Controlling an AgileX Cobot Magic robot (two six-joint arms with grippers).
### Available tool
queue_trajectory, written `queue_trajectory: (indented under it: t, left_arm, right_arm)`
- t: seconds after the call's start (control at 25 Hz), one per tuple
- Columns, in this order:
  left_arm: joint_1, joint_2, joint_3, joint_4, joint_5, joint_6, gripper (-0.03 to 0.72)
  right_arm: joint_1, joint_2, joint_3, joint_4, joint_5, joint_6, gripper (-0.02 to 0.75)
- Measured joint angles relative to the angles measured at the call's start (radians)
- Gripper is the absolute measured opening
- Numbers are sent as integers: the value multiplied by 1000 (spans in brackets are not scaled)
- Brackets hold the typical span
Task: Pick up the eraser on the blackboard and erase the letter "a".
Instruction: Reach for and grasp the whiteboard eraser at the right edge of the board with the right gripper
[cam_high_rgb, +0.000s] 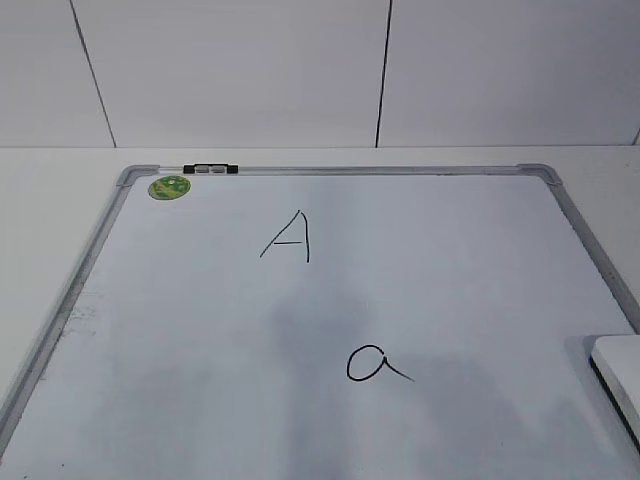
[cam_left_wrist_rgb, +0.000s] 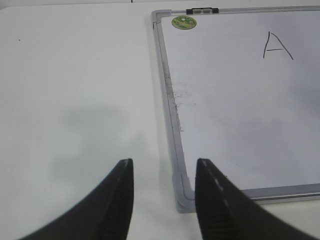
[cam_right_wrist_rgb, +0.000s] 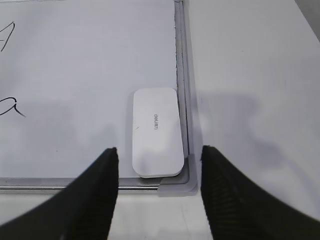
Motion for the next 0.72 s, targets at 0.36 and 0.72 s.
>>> queue_trajectory:
  t: [0.36, 0.72]
  left_arm:
    - [0, 0, 0, 0, 0, 0, 307]
    - [0, 0, 0, 0, 0, 0, 307]
  right_arm:
    - [0, 18, -22, 15, 2, 0, 433]
    - [0, 295, -99, 18, 0, 0, 433]
